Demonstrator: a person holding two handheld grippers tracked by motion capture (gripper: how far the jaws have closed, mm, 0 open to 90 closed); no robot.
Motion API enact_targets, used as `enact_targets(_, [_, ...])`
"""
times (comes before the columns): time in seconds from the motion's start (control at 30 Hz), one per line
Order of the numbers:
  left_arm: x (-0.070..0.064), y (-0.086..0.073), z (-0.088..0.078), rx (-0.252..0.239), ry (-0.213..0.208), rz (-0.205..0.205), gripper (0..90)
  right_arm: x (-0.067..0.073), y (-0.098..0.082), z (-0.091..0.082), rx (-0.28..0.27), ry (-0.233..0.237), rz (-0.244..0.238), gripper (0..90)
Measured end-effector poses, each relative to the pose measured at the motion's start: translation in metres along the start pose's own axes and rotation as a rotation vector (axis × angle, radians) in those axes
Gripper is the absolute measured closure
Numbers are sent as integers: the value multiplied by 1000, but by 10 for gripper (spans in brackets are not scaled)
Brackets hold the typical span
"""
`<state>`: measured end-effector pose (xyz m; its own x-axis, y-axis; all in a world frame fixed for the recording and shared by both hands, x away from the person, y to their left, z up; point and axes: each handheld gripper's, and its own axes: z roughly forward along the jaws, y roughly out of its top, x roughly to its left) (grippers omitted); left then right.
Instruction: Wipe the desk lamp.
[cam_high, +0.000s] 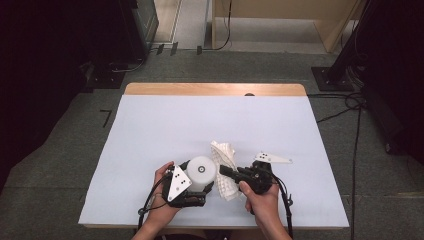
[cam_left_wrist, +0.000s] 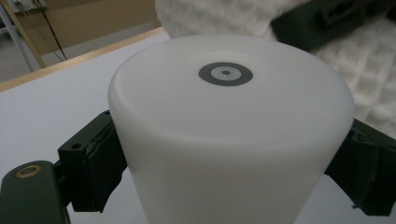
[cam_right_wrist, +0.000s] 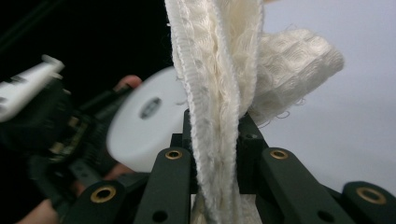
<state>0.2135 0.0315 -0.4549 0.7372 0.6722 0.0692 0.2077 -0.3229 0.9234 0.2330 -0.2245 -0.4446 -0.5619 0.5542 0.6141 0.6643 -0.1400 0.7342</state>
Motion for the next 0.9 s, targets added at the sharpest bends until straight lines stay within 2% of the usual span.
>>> enact_targets(0.1, [1, 3, -1, -16, -9, -6, 91, 8, 7, -9, -36, 23, -23, 791])
enact_targets(0.17, [2, 5, -3, -29, -15, -8, 91, 7, 7, -9, -34, 22, -24, 791])
enact_targets(0.27, [7, 9, -7, -63, -27, -31, 91, 1, 1, -2, -6, 2, -6, 791])
enact_targets(0.37, [11, 11, -9, -73, -31, -40, 91, -11, -11, 11, 56, -30, 44, 790])
enact_targets(0.5, [12, 9, -8, -64, -36, -39, 91, -17, -16, 18, 77, -16, 68, 791])
enact_targets(0.6, [12, 7, -4, -52, -35, -33, 91, -11, -10, 14, 52, 1, 61, 790])
enact_targets(0.73, [11, 4, 1, -40, -44, -12, 91, 0, 3, -1, -11, 31, 32, 789])
enact_targets(0.8, [12, 1, 6, -37, -38, 5, 91, 4, 7, -7, -33, 28, 14, 788])
enact_targets(0.9, [15, -3, 10, -32, -37, -2, 90, 3, 9, -11, -44, 8, 7, 786])
